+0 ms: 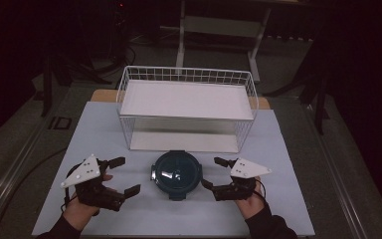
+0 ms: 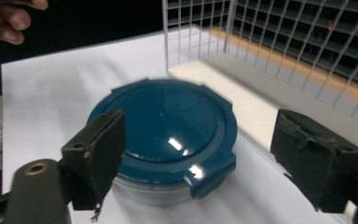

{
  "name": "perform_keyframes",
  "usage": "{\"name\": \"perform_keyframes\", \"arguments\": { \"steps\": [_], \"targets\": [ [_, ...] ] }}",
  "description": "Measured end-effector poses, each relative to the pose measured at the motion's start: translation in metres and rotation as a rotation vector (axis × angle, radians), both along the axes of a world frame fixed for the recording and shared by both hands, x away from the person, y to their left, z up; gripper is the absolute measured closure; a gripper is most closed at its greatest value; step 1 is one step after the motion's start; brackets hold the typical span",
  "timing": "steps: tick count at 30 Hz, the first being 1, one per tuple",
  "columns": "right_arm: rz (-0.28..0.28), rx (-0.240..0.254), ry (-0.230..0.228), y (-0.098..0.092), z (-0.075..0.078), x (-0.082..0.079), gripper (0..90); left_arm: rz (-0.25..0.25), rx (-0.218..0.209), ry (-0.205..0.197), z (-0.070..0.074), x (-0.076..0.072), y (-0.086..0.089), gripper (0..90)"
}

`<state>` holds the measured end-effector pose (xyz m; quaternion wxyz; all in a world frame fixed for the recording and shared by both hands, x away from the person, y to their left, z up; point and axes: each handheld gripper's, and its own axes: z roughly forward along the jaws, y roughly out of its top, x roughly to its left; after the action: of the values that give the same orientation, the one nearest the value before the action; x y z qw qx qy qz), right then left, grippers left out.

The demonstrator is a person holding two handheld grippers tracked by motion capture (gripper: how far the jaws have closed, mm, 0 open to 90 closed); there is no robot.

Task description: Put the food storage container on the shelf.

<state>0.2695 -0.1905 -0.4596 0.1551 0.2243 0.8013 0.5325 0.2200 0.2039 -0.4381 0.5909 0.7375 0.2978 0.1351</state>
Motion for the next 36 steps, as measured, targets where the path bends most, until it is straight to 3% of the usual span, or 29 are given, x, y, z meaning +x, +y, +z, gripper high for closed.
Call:
{"name": "perform_keyframes", "arguments": {
  "steps": [1, 2, 3, 4, 9, 14, 16, 17, 18, 19, 26, 29, 31, 34, 35, 36],
  "targets": [
    [-0.007, -0.019, 0.036, 0.000, 0.001, 0.002, 17.7, 0.014, 0.022, 0.031, 0.000, 0.005, -0.002, 0.9],
    [-0.006, -0.005, 0.063, 0.000, 0.001, 0.005, 17.9, 0.023, 0.030, 0.037, 0.000, 0.007, -0.003, 0.9],
    [-0.014, 0.011, 0.057, 0.000, 0.002, 0.006, 17.9, 0.032, 0.048, 0.094, -0.001, 0.014, -0.004, 0.9],
    [-0.014, 0.011, 0.057, 0.000, 0.002, 0.006, 17.9, 0.032, 0.048, 0.094, -0.001, 0.014, -0.004, 0.9],
    [-0.038, 0.041, 0.044, -0.002, 0.008, 0.006, 14.7, 0.064, 0.022, 0.228, -0.009, 0.035, -0.004, 0.9],
    [-0.066, 0.056, 0.086, -0.002, 0.010, 0.008, 10.9, 0.091, -0.014, 0.335, -0.018, 0.053, -0.006, 0.9],
    [-0.079, 0.053, 0.094, -0.002, 0.009, 0.008, 10.3, 0.081, -0.027, 0.391, -0.022, 0.060, -0.007, 0.9],
    [-0.099, 0.049, 0.090, -0.001, 0.009, 0.008, 10.1, 0.079, -0.016, 0.441, -0.026, 0.066, -0.008, 1.2],
    [-0.099, 0.049, 0.090, -0.001, 0.009, 0.008, 10.1, 0.079, -0.016, 0.441, -0.026, 0.066, -0.008, 1.2],
    [-0.098, 0.054, 0.101, -0.001, 0.007, 0.009, 9.9, 0.082, -0.024, 0.477, -0.029, 0.069, -0.009, 1.2],
    [-0.094, 0.033, 0.130, 0.002, -0.002, 0.012, 10.0, 0.053, -0.034, 0.618, -0.045, 0.085, -0.018, 1.4],
    [-0.087, 0.031, 0.143, 0.004, -0.006, 0.012, 10.1, 0.046, -0.038, 0.679, -0.052, 0.090, -0.022, 5.3],
    [-0.085, 0.036, 0.146, 0.004, -0.006, 0.012, 10.4, 0.049, -0.040, 0.714, -0.056, 0.092, -0.022, 15.5],
    [-0.080, 0.036, 0.147, 0.003, -0.006, 0.012, 12.2, 0.055, -0.061, 0.772, -0.062, 0.095, -0.021, 18.7],
    [-0.082, 0.035, 0.145, 0.003, -0.006, 0.011, 12.3, 0.053, -0.069, 0.785, -0.064, 0.096, -0.021, 26.2],
    [-0.082, 0.035, 0.145, 0.003, -0.006, 0.011, 12.3, 0.052, -0.079, 0.799, -0.066, 0.096, -0.020, 26.2]
  ]
}}
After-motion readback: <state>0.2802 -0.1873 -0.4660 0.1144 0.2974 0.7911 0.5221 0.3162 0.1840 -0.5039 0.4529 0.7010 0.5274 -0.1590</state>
